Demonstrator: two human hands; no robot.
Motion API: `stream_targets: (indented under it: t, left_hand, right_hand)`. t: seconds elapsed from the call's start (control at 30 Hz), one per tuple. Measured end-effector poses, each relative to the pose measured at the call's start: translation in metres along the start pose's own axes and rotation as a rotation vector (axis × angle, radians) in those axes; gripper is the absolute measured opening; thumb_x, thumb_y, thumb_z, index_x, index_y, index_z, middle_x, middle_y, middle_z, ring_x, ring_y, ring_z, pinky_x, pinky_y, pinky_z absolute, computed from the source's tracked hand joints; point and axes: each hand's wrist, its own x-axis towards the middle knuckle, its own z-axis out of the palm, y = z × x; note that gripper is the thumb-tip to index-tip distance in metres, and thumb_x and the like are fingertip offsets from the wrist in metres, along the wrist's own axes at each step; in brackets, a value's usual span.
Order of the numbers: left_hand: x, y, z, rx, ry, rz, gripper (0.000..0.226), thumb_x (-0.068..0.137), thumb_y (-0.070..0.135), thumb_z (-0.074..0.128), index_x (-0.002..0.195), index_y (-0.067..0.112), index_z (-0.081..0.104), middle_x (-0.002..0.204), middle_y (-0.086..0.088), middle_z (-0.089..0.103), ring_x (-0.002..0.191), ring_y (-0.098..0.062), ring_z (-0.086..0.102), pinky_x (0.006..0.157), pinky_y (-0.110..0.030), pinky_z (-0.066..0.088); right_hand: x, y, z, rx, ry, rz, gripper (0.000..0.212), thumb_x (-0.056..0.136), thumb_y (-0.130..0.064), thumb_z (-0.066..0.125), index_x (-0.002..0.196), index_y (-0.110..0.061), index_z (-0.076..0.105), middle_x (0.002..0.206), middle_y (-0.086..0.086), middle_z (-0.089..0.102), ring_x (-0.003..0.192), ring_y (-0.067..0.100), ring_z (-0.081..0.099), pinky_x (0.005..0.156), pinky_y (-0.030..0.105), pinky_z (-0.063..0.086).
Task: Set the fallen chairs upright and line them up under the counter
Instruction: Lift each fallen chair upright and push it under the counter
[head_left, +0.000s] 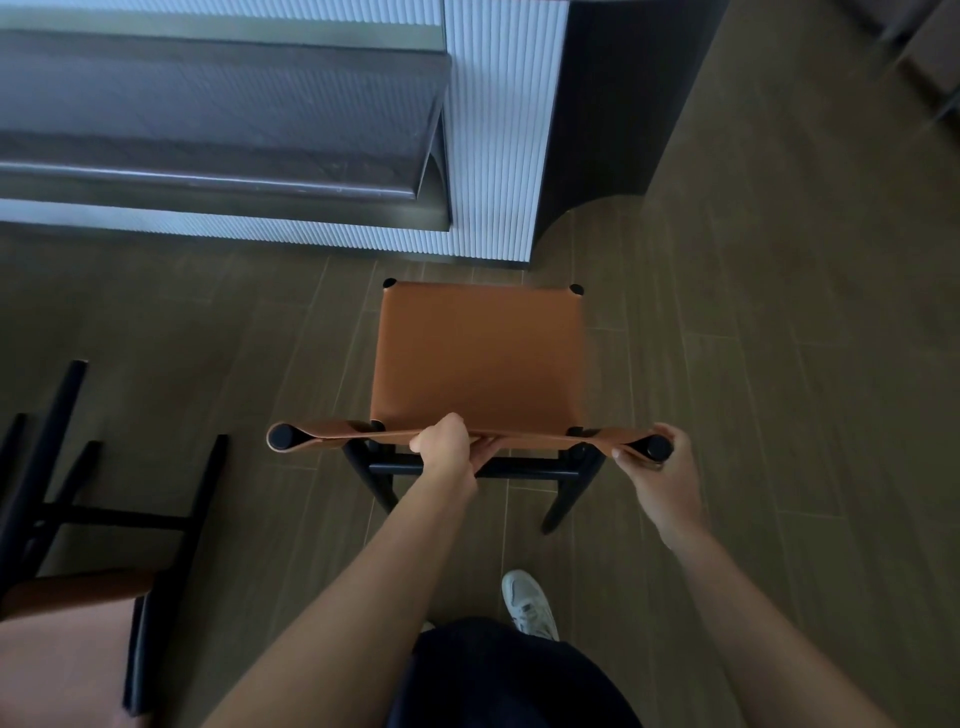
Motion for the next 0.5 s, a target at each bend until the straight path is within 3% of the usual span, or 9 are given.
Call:
stream_targets:
  t: [0.1,0.2,0.27,0.37,0.43,0.5]
  left_hand:
    - [0.001,-0.001,0.0,0.009,0.016,0.004,0.049,0.09,-0.006,0.042,0.136,0.007,0.031,0.112,-0.021,0.048,0.079,-0.036,0.059,0.05,-0.045,0.059]
    - [0.005,-0.004,0.0,-0.01,0.019,0.02,0.051,0.091,-0.005,0.041,0.138,0.007,0.03,0.116,-0.02,0.046,0.077,-0.034,0.058,0.046,-0.04,0.057]
    - [0.006,-0.005,-0.002,-0.012,0.015,0.024,0.051,0.092,-0.002,0.039,0.141,0.009,0.029,0.115,-0.019,0.048,0.077,-0.033,0.06,0.049,-0.041,0.058]
    - [0.01,-0.005,-0.008,-0.02,0.004,0.029,0.043,0.097,0.011,0.036,0.14,0.01,0.032,0.124,-0.021,0.051,0.08,-0.034,0.061,0.06,-0.045,0.06]
    - [0.016,-0.003,-0.017,-0.019,0.02,0.036,0.041,0.099,0.019,0.036,0.138,0.007,0.034,0.121,-0.023,0.056,0.084,-0.034,0.063,0.069,-0.047,0.057]
    - [0.024,0.003,-0.027,-0.016,0.054,0.047,0.042,0.099,0.023,0.039,0.137,0.005,0.039,0.119,-0.021,0.059,0.092,-0.033,0.063,0.075,-0.049,0.054]
  right_hand:
    - [0.0,-0.001,0.0,0.031,-0.004,0.009,0.054,0.083,-0.02,0.078,0.128,-0.022,0.049,0.116,-0.004,0.061,0.099,0.017,0.061,0.088,0.035,0.049]
    - [-0.004,-0.003,0.002,0.094,0.004,0.02,0.041,0.083,-0.018,0.078,0.113,-0.031,0.053,0.104,-0.008,0.065,0.095,0.013,0.064,0.073,0.025,0.048]
    - [-0.008,-0.007,0.006,0.175,0.02,0.079,0.042,0.084,-0.015,0.076,0.118,-0.026,0.055,0.106,-0.006,0.065,0.098,0.012,0.063,0.078,0.025,0.048]
    - [-0.014,-0.012,0.015,0.405,-0.012,0.405,0.051,0.081,-0.007,0.077,0.125,-0.01,0.05,0.112,0.008,0.061,0.101,0.019,0.061,0.098,0.04,0.051]
    - [-0.021,-0.021,0.02,0.559,-0.152,0.641,0.053,0.077,0.0,0.078,0.122,-0.003,0.051,0.113,0.014,0.057,0.101,0.024,0.061,0.095,0.043,0.054]
    - [-0.025,-0.03,0.028,0.798,-0.309,0.733,0.036,0.079,0.004,0.073,0.111,0.001,0.058,0.116,0.019,0.057,0.112,0.032,0.057,0.094,0.046,0.053]
